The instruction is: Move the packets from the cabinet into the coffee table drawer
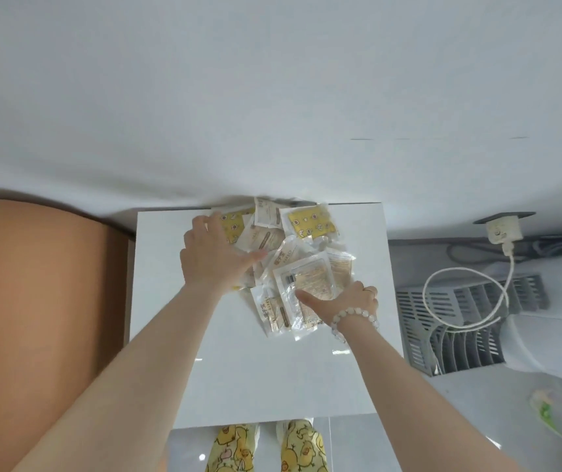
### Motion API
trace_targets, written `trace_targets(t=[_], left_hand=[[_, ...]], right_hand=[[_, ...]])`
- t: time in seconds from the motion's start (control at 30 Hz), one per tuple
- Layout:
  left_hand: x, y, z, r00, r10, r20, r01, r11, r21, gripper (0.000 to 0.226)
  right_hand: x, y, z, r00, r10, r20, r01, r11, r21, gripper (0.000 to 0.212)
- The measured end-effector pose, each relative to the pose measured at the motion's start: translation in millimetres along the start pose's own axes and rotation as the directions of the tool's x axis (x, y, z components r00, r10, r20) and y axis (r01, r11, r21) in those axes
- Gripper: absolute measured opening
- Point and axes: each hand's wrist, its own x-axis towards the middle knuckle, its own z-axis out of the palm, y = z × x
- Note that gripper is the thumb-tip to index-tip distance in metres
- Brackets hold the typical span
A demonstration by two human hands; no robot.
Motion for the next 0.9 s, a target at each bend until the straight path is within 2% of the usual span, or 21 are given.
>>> trace_targets(t=[0.1,0.27,0.37,0.5,0.67,0.8,0.9], left_hand=[[31.3,11.6,-0.3,0.989,-0.118,0.086,0.127,0.985,-0.12,0.121],[48.4,21.7,12.2,0.966,-0.156,0.208,0.192,0.967,-0.165,0.138],[44.8,23.4,21.5,0.969,-0.161,0.189,0.193,0.968,-0.161,0.131],[38.2,24.9,24.6,0.978,-0.162,0.128,0.174,0.98,-0.092,0.118],[22.2,25.8,27.5,0.964,-0.252,0.079,0.256,0.966,-0.04,0.106],[15.9,28.8,31.8,0.978,-0.203,-0.05,0.205,0.978,0.037,0.094],[13.9,25.6,30.2,0.981,-0.177,-0.085,0.178,0.984,0.006,0.084]], right_hand=[[8.4,-6.6,4.0,0.998,0.016,-0.068,-0.015,1.0,0.027,0.111],[20.2,-11.5,7.4,0.995,0.077,-0.071,-0.069,0.992,0.108,0.113],[23.4,-12.2,8.6,0.995,0.086,-0.049,-0.08,0.99,0.114,0.111],[19.5,-15.3,10.4,0.996,0.073,-0.053,-0.06,0.977,0.206,0.103],[11.8,-10.5,12.5,0.996,0.085,-0.015,-0.079,0.966,0.247,0.094],[8.9,-3.7,13.0,0.995,0.1,0.02,-0.102,0.963,0.25,0.081],[6.9,1.4,17.7,0.993,0.11,0.031,-0.114,0.957,0.267,0.076]])
